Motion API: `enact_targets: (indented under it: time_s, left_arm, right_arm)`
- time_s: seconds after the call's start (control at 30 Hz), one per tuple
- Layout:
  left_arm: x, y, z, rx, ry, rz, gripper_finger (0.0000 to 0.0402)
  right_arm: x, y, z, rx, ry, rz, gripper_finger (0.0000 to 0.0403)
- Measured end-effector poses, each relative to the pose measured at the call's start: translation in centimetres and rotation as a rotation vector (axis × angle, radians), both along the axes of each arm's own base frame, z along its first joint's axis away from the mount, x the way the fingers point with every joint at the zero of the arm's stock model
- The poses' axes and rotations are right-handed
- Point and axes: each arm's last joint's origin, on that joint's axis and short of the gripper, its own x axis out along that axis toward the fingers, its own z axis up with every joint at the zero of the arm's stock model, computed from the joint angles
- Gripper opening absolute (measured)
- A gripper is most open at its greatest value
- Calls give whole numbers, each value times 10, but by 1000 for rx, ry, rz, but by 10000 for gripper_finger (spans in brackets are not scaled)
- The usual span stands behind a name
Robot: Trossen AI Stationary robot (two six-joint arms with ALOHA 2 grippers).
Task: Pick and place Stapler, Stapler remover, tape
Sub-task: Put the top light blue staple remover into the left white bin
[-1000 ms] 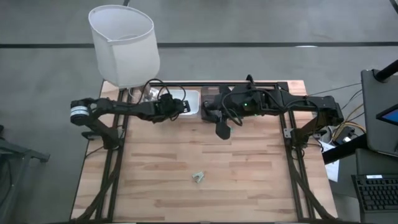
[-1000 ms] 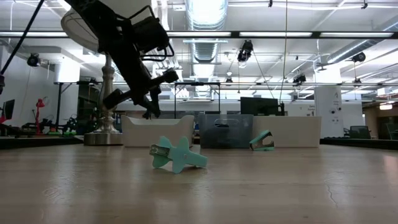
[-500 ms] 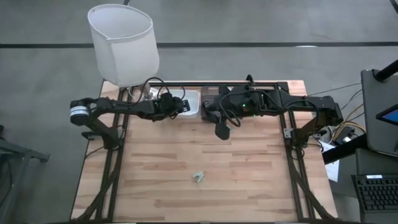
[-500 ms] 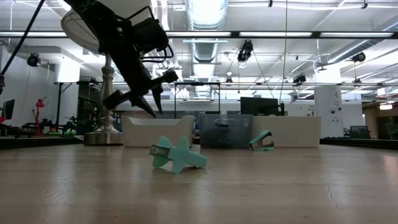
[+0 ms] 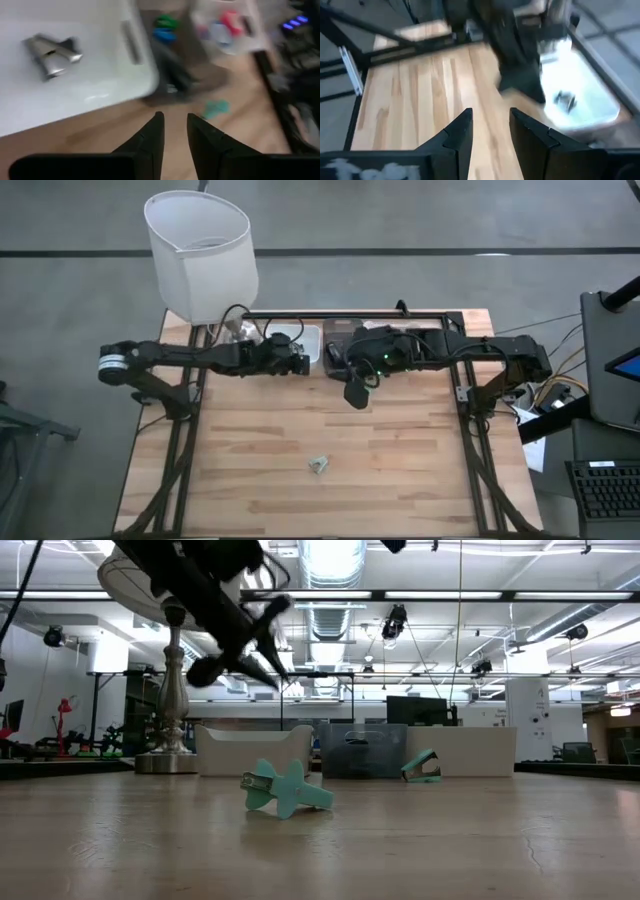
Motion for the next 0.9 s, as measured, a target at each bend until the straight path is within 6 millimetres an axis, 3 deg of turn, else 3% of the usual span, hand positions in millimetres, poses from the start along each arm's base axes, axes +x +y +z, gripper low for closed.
enact_targets:
  time_s: [0.27,0.47,0.67,0.9]
  left_arm:
    - [-25,-36,51,99,-164,-165,83]
    - [-53,-59,84,100,-316,-264,85]
    - [-75,-77,107,101,-456,-342,80]
    - [-78,-84,125,147,-628,-380,84]
  right_arm:
    - [2,5,-40,96,160,-73,125]
    - [6,5,-89,55,318,-64,126]
    - [-8,-11,-135,320,519,-189,112]
    - [-27,-28,-181,626,606,-198,104]
